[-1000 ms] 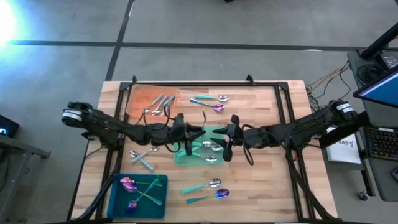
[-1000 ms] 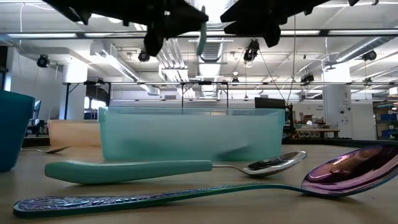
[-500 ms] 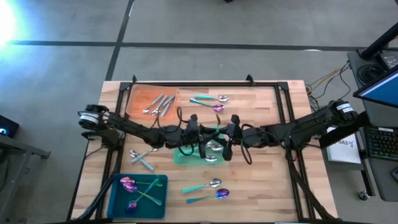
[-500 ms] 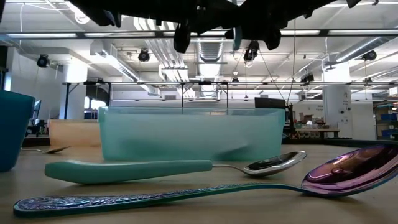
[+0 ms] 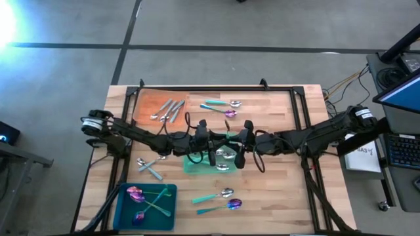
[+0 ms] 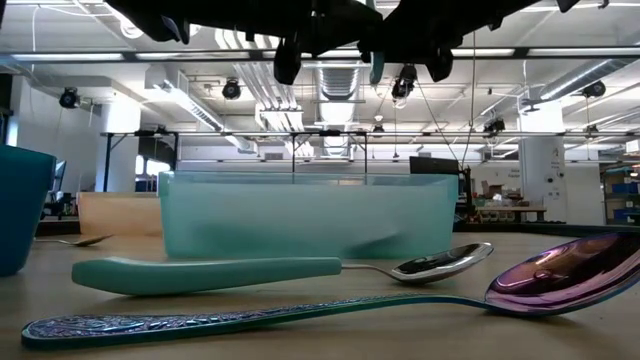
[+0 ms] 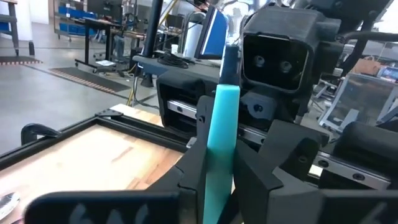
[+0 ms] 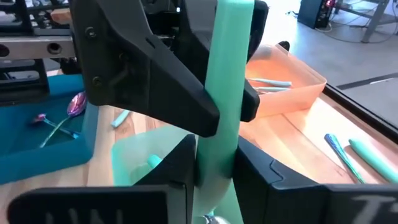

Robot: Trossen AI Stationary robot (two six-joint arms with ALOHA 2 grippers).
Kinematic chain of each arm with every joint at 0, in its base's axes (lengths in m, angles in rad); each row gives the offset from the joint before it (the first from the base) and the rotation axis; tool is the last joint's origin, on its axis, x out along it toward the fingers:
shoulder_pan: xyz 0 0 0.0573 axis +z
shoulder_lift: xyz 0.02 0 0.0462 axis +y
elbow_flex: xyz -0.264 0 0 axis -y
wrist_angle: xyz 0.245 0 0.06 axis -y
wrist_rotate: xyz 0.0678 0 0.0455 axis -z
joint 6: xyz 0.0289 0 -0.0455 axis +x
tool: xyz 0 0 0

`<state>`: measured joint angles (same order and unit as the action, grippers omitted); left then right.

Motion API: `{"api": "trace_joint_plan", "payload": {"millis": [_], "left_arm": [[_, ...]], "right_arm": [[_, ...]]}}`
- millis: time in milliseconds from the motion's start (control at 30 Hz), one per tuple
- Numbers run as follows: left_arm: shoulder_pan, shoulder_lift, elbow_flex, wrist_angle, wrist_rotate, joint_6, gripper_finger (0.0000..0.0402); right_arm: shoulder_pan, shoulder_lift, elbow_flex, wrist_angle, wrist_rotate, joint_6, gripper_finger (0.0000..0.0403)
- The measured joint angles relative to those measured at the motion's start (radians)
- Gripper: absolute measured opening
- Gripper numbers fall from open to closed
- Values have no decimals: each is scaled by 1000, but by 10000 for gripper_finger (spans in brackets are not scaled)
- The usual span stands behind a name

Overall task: Sort silverware by color (type)
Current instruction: Put the green spoon into the green bin

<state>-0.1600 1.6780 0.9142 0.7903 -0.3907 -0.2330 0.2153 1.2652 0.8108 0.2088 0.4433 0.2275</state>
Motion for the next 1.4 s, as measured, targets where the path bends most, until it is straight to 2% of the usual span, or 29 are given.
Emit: {"api": "trace_joint_plan", "payload": {"millis": [200, 367, 600, 767, 1000, 1167, 1400], "left_arm": [[-6, -36, 1, -155, 14, -4, 128], [-6, -127, 1, -441, 14, -53, 169], [-21, -304, 1, -968, 17, -237, 164], [-33, -380, 0, -1225, 16, -360, 153], [-58, -422, 0, -1513, 76, -514, 147], [-65, -419, 0, -1712, 166, -612, 147], [-72, -411, 0, -1855, 227, -671, 147]], "right_arm": [[0, 1, 0, -20, -1, -30, 67], [0, 0, 0, -26, 5, -21, 67], [0, 15, 1, -68, -1, 47, 67], [0, 106, 1, -69, -17, 106, 67], [0, 248, 31, -69, -36, 166, 67], [0, 299, 70, -93, -84, 166, 67], [0, 309, 101, -198, -86, 178, 67]]}}
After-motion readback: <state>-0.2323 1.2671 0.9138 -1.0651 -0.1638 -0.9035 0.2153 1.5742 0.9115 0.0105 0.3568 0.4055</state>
